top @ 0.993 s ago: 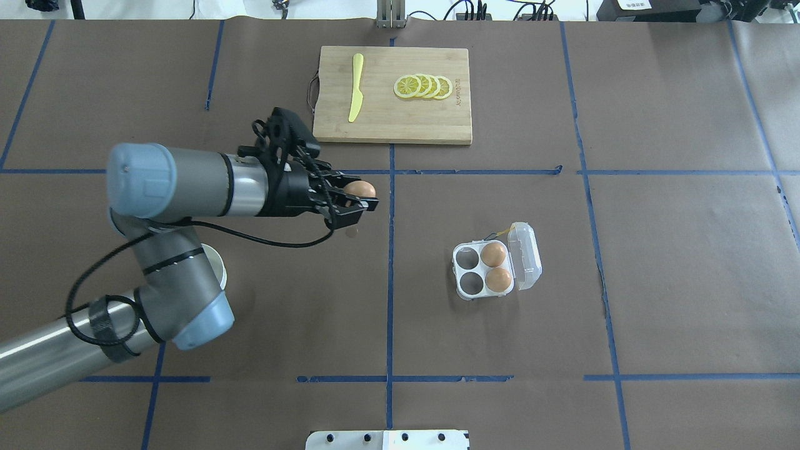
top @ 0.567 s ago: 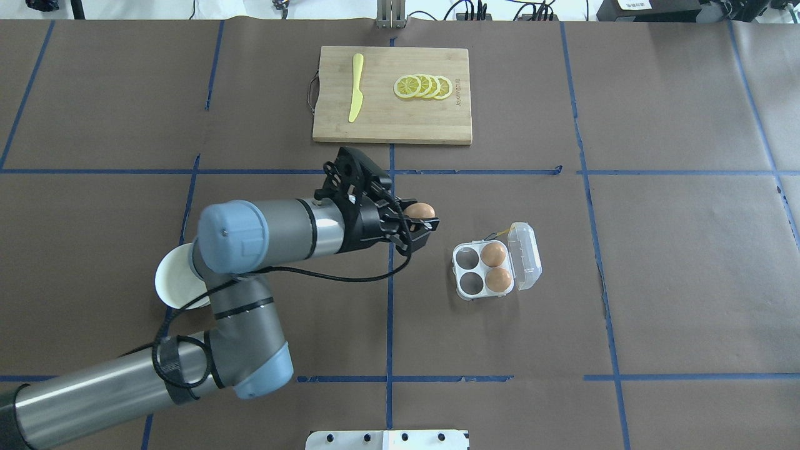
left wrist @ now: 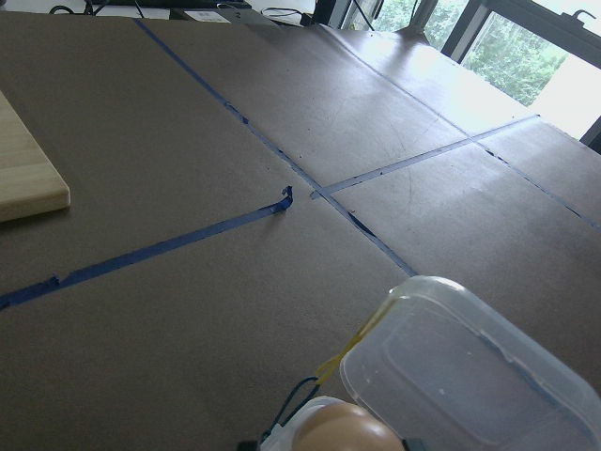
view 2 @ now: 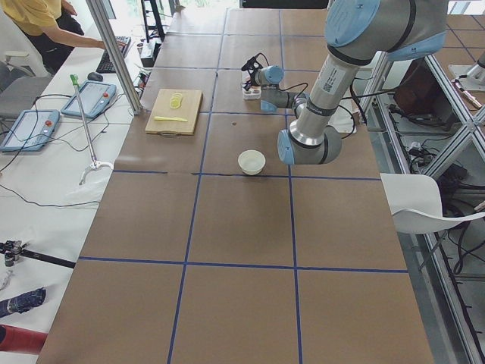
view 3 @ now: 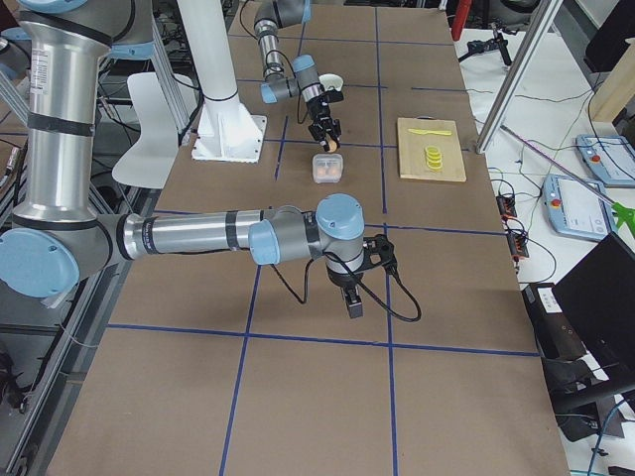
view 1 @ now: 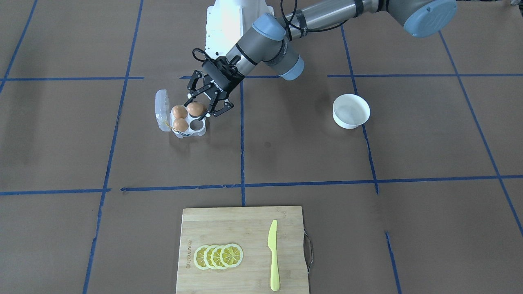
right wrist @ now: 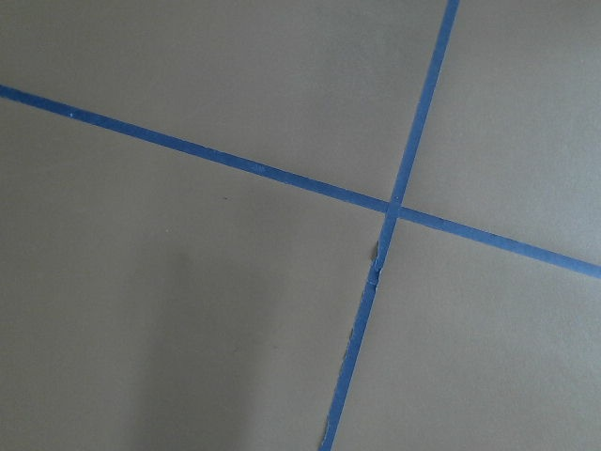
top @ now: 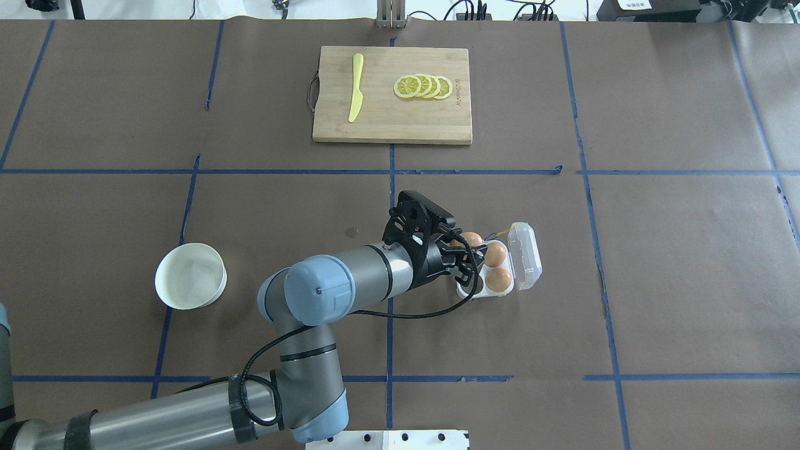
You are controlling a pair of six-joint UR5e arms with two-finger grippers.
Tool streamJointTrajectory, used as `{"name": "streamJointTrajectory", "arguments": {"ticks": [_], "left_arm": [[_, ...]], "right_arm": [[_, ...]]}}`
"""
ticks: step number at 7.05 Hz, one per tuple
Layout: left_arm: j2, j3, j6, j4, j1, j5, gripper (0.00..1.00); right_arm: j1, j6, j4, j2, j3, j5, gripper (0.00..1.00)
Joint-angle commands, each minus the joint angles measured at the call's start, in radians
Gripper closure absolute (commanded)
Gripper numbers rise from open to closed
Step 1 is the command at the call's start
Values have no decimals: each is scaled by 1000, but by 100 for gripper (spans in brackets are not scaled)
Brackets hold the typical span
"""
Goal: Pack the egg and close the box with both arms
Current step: 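Lower the egg into the empty carton slot and open the left gripper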
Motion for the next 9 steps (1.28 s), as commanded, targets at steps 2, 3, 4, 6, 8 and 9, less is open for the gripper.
{"name": "streamJointTrajectory", "arguments": {"ticks": [2,3,4,6,8,9], "left_arm": [[-22,32,-2,0,35,22,90],[-21,32,-2,0,34,22,86],[-21,32,-4,0,32,24,69],[-22,32,-56,2,34,22,21],[-22,31,-56,0,34,22,1],[-22,31,-57,0,34,22,1]], "right_arm": [[0,-1,0,4,-1,0,0],[2,-1,0,4,-1,0,0],[2,0,0,6,-1,0,0],[2,-1,0,6,1,0,0],[3,-1,0,6,1,0,0],[3,-1,0,6,1,0,0]]}}
